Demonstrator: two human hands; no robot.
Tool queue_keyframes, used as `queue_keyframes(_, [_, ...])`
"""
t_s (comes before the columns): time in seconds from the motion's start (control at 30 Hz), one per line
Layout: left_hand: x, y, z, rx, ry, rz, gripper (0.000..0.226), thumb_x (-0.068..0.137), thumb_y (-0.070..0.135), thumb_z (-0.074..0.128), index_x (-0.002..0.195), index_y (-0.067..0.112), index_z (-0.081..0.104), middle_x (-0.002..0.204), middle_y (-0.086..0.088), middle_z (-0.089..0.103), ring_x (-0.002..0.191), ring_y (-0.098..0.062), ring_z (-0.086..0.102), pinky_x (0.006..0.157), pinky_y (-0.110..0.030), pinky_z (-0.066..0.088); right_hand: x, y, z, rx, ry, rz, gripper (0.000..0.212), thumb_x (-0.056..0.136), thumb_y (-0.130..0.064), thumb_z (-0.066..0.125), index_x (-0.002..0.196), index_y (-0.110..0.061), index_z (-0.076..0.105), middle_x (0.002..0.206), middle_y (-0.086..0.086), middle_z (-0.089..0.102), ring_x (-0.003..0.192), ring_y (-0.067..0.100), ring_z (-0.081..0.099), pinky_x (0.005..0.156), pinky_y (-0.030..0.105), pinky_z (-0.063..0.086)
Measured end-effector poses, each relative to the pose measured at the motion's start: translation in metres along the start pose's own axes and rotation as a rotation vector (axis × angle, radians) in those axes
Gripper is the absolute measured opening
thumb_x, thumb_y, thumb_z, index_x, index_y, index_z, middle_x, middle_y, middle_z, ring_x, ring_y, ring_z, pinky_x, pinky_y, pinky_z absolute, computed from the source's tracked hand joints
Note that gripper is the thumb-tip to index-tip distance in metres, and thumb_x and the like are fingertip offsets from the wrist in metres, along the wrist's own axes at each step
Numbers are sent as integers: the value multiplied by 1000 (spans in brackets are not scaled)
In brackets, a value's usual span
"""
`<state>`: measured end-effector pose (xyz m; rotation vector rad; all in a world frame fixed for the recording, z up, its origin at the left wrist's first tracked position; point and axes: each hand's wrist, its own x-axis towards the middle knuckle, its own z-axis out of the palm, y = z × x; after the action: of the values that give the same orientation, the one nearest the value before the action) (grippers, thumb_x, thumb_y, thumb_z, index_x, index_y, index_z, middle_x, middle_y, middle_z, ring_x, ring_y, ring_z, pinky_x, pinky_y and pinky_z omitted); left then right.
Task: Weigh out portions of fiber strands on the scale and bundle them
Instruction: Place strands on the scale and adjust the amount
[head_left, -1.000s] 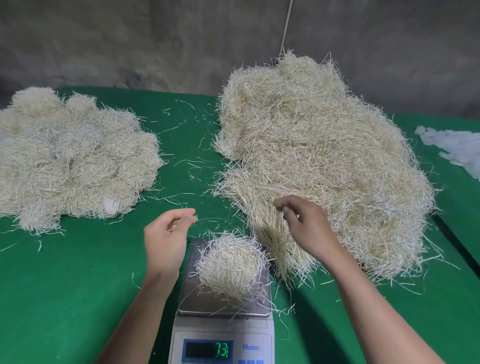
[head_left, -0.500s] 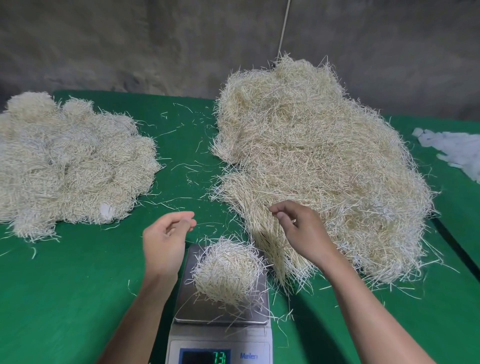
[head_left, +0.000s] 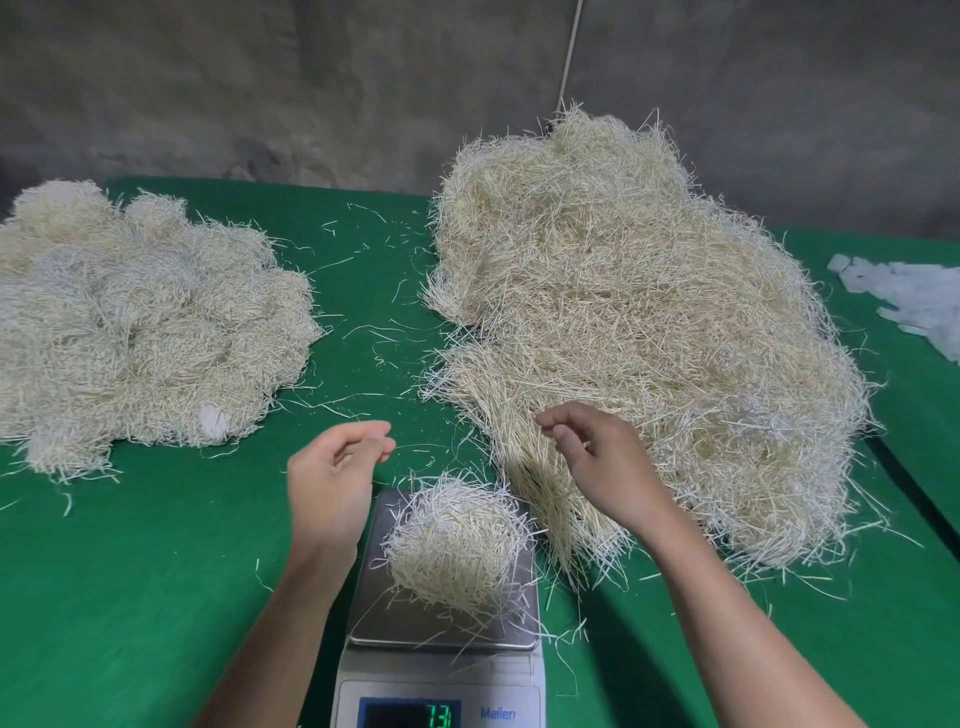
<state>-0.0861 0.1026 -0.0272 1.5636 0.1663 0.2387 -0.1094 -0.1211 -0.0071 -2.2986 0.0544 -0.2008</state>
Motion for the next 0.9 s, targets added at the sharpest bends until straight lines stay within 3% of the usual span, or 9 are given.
queue_keyframes(0.33, [-1, -1, 1, 1, -4, 1, 30, 85, -2, 59, 76, 25, 68, 77, 7, 70, 70, 0, 64, 72, -16, 46, -1, 2, 3, 13, -14, -3, 21, 95, -8, 49, 106, -17, 65, 91, 8, 69, 85, 38, 62, 77, 48, 51])
queue_keyframes(0.37, [-1, -1, 2, -1, -7, -1, 30, 85, -2, 59, 76, 25, 68, 77, 7, 70, 70, 1, 64, 71, -16, 46, -1, 4, 3, 7, -8, -3, 21, 95, -9, 50, 107, -17, 65, 93, 6, 69, 83, 34, 63, 76, 43, 52])
queue_keyframes(0.47, [-1, 3, 8, -7, -33, -15, 29, 85, -2, 59, 76, 24, 68, 81, 4, 71, 71, 1, 64, 70, -15, 47, 3, 17, 0, -55, 21, 24, 20, 93, -13, 54, 111, -20, 63, 103, -5, 65, 73, 8, 62, 61, 10, 47])
queue_keyframes(0.5, [-1, 6, 12, -7, -48, -19, 28, 85, -2, 59, 76, 24, 69, 82, 4, 71, 72, 0, 64, 71, -15, 47, 5, 23, -5, -61, 45, 51, 21, 93, -13, 55, 112, -19, 62, 106, -6, 63, 71, 2, 60, 60, 8, 46])
queue_keyframes(0.57, [-1, 14, 22, 10, -92, -4, 28, 85, 1, 60, 78, 26, 69, 80, 9, 71, 75, -1, 65, 72, -14, 46, 10, 38, -18, -89, 119, 119, 26, 91, -12, 58, 116, -17, 59, 114, -3, 60, 84, -1, 59, 76, 15, 49])
queue_keyframes(0.63, [-1, 24, 38, 24, -141, 24, 26, 86, 4, 60, 79, 27, 68, 79, 13, 71, 77, 1, 65, 68, -9, 46, 15, 54, -37, -193, 204, 197, 32, 89, -13, 61, 121, -16, 57, 123, 2, 57, 110, 15, 54, 98, 34, 44])
queue_keyframes(0.67, [-2, 30, 48, 33, -167, 37, 23, 86, 7, 61, 80, 28, 68, 79, 15, 70, 77, 3, 64, 66, -5, 45, 16, 63, -47, -256, 257, 218, 34, 88, -13, 62, 121, -16, 56, 126, 4, 55, 118, 20, 49, 105, 37, 38])
queue_keyframes(0.8, [-9, 48, 98, 111, -284, 85, 14, 87, 14, 61, 82, 26, 67, 82, 10, 69, 77, 1, 62, 61, -1, 41, 16, 94, -86, -423, 505, 231, 41, 81, -10, 66, 120, -17, 58, 132, 14, 47, 126, 30, 33, 104, 41, 29])
queue_keyframes(0.9, [-18, 56, 142, 163, -395, 131, 16, 86, 13, 61, 82, 28, 64, 86, 10, 67, 82, -3, 61, 64, -6, 45, 17, 123, -116, -508, 387, 380, 66, 77, -22, 72, 135, -30, 42, 150, 10, 23, 136, 34, 18, 107, 53, 24])
